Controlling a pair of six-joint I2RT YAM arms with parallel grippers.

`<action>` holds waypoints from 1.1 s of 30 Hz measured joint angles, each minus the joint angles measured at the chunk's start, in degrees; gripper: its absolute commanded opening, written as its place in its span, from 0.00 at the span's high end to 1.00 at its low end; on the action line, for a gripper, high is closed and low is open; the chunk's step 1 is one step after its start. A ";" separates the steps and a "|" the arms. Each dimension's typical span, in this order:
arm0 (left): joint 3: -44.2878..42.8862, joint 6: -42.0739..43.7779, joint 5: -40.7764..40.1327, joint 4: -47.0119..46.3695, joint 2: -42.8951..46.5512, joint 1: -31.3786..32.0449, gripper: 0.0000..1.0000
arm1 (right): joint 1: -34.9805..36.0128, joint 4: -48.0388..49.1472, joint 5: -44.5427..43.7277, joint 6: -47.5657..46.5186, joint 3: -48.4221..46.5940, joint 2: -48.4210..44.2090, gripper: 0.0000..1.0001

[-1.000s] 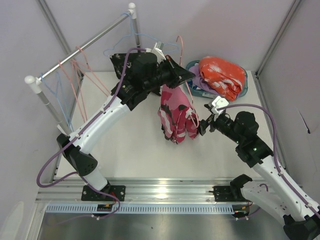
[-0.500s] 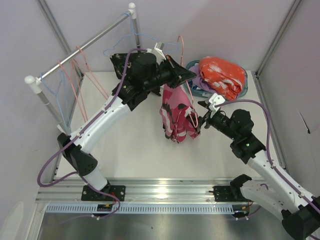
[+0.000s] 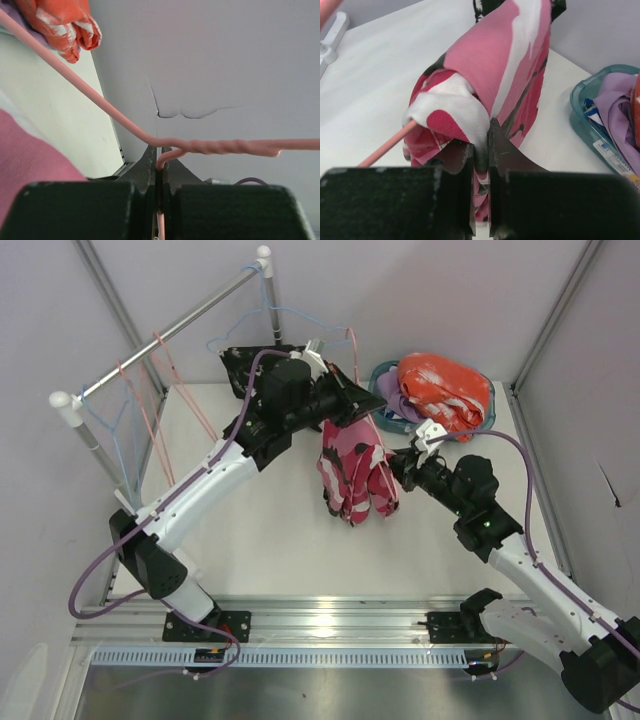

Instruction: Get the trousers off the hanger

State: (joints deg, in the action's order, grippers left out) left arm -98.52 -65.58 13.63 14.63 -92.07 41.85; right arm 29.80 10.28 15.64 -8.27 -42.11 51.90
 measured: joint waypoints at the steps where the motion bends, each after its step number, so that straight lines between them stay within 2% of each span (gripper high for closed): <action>1: 1.22 -0.22 -0.22 -0.15 0.68 -0.02 1.00 | -0.02 0.22 -0.70 0.63 0.00 0.00 1.00; 7: 7.89 -0.59 -2.23 -1.25 5.03 -0.17 1.00 | -0.04 2.43 -4.90 4.96 -0.61 0.48 1.00; 16: 14.78 -0.50 -4.94 -3.41 10.01 -0.42 1.00 | -0.28 3.41 -8.63 11.30 -9.77 5.42 1.00; 21: 18.95 -0.96 -5.97 -4.81 11.28 -0.55 1.00 | -0.37 5.01 -9.97 12.33 -15.52 7.48 1.00; 33: 25.92 -3.08 -8.81 -6.60 15.67 -1.92 1.00 | -0.35 11.82 -14.45 11.21 -21.51 12.33 1.00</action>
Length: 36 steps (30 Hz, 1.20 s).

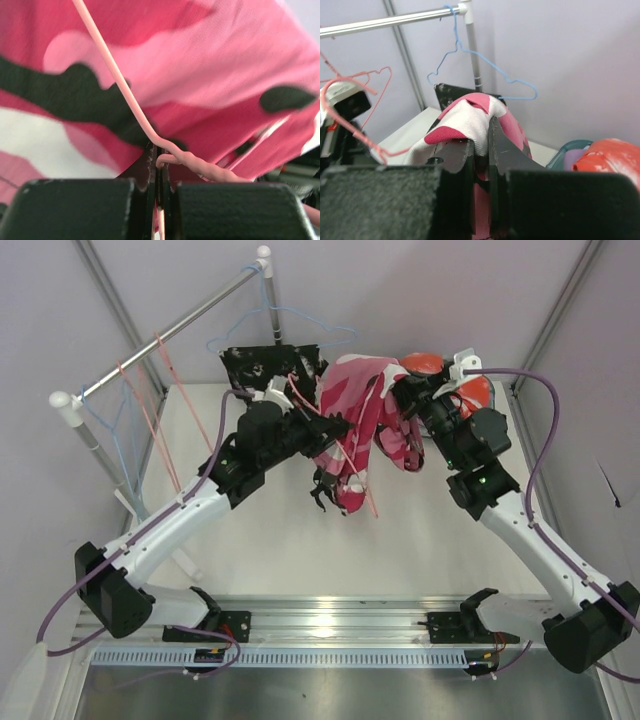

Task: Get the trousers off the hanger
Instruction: Remove the trousers from the hanger, then place the trousers into the basket

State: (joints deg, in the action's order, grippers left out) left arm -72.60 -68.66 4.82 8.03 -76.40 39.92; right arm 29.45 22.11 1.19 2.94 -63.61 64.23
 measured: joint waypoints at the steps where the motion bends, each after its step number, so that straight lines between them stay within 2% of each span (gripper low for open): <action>1: 0.63 -0.11 -0.04 -0.20 0.52 -0.11 1.00 | -0.02 0.55 -0.74 -0.46 -1.01 1.16 1.00; 6: 4.39 -0.35 -0.22 0.11 2.54 -0.50 1.00 | -0.92 1.49 -2.27 -3.10 -7.34 6.38 1.00; 16: 9.40 1.68 -1.68 6.45 4.20 -1.38 1.00 | -9.70 4.63 -4.79 -3.43 -17.94 11.67 1.00; 26: 10.56 5.49 -0.22 7.56 4.17 -2.82 1.00 | -15.26 4.35 -6.27 -8.74 -35.69 19.30 1.00; 36: 10.56 10.36 2.10 7.26 3.89 -4.11 1.00 | -31.56 1.44 -0.85 -3.43 -50.25 32.17 1.00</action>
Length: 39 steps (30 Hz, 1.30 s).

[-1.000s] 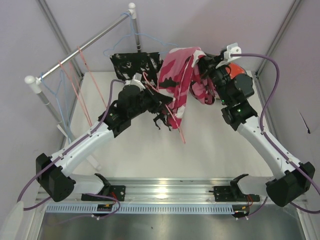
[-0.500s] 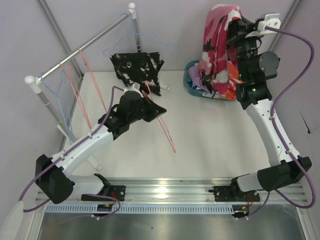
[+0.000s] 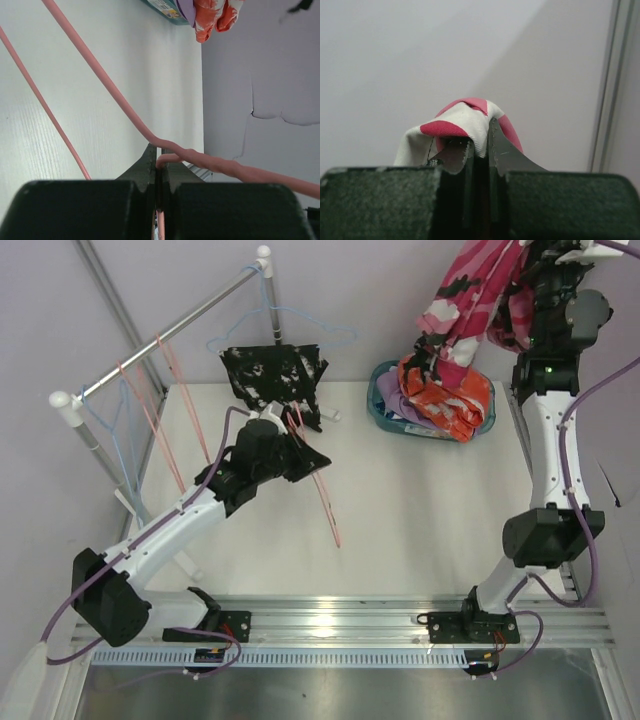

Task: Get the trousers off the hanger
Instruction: Place the trousers into the basket

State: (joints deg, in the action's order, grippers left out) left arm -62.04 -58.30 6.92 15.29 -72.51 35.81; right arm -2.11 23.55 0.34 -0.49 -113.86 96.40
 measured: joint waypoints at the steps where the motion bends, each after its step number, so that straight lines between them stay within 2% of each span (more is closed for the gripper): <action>1: -0.09 0.44 0.57 -0.17 -0.24 -0.22 1.00 | -1.22 -0.63 0.55 0.55 -1.97 1.73 1.00; 5: -0.79 2.38 2.47 -0.61 -1.88 -0.63 1.00 | -4.79 -2.86 2.05 0.90 -7.93 8.00 1.00; 10: -1.90 4.57 4.50 -0.61 -3.21 -1.22 1.00 | -6.25 -3.28 4.74 -2.91 -12.76 14.34 1.00; 25: -6.75 9.31 6.54 -0.61 -6.01 -3.91 1.00 | -7.04 -0.92 10.69 -13.18 -16.83 28.70 1.00; 34: -9.38 9.38 8.35 -0.70 -9.55 -4.96 1.00 | -9.03 -0.70 10.71 -13.81 -23.98 31.43 1.00; 39: -10.21 9.29 9.94 -1.73 -11.65 -4.98 1.00 | -11.23 2.12 10.69 -15.41 -24.87 31.43 1.00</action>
State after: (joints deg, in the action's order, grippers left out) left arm -72.25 -49.01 16.86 13.56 -84.16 30.83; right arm -13.34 25.67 11.03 -15.90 -138.74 127.83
